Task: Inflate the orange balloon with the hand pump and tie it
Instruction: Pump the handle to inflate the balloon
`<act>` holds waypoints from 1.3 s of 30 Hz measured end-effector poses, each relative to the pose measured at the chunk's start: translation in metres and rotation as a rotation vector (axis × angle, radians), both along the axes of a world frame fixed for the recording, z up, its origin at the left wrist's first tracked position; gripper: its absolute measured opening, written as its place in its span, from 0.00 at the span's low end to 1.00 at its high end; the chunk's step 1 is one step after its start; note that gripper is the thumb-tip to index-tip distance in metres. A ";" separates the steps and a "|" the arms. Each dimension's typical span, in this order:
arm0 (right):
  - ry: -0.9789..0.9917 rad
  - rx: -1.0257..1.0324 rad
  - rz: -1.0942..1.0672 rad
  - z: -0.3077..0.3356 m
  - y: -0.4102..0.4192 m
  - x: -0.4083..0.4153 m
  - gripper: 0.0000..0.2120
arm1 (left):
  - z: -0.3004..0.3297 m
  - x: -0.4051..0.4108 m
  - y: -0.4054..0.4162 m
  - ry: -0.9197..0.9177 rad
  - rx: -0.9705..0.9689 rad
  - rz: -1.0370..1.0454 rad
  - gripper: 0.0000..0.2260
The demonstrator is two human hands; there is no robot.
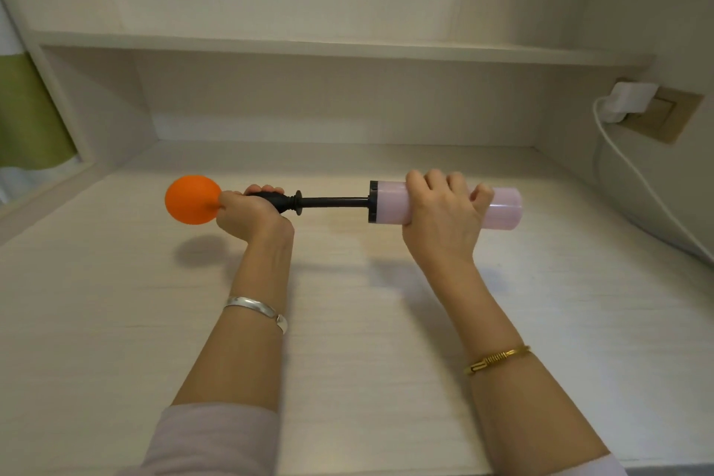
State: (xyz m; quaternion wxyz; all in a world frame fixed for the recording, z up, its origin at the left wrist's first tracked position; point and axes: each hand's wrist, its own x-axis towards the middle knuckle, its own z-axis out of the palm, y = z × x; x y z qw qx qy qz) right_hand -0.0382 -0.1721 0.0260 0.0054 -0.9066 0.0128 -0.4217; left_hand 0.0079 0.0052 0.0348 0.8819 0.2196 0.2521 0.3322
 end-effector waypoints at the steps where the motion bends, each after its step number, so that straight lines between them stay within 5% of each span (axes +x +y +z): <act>1: -0.014 0.000 0.002 0.001 0.006 -0.001 0.14 | 0.001 -0.001 -0.003 -0.003 0.008 -0.003 0.10; 39: -0.008 0.009 0.052 -0.006 0.001 0.006 0.13 | 0.003 -0.003 -0.009 0.021 0.068 0.026 0.11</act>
